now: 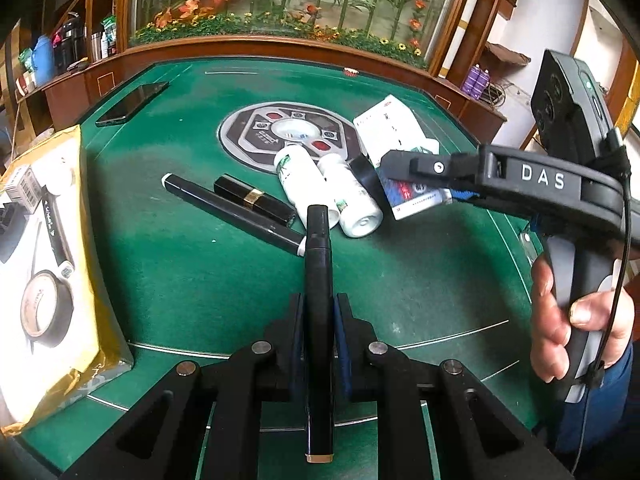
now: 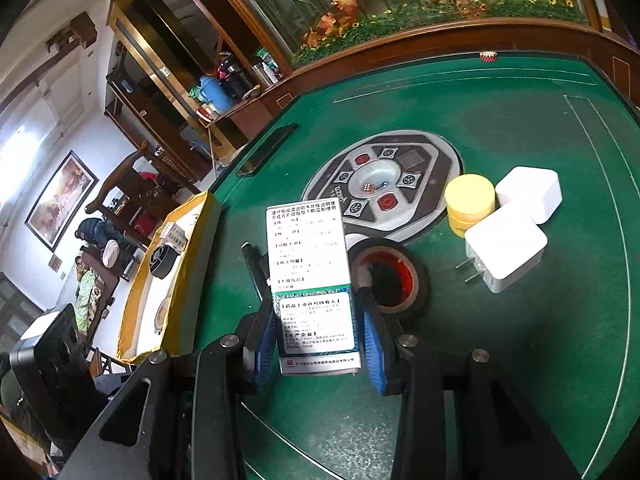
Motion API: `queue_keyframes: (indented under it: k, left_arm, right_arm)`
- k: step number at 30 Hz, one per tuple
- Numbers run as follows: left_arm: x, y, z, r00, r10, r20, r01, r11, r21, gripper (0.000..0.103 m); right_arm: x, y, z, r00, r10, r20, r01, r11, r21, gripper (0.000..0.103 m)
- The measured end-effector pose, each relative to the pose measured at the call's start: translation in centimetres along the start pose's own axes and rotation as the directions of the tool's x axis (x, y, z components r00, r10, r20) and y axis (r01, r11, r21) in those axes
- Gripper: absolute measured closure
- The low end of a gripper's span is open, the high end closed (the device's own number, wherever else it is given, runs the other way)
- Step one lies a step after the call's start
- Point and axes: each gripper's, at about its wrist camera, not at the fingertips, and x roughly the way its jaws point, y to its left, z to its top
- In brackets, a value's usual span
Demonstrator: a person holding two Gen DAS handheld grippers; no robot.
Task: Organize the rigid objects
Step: 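Carry the medicine box and black marker over to the envelope tray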
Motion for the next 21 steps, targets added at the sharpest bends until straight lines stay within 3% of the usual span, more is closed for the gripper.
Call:
queue_keyframes:
  k: [21]
  left_arm:
    - [-3.4,1.9,0.7,0.996,-0.007,0.087,0.012,0.998,-0.056,0.089]
  right_arm:
    - [0.5,0.6,-0.2,1.000,0.013,0.005,-0.013,0.999,-0.030,0.066]
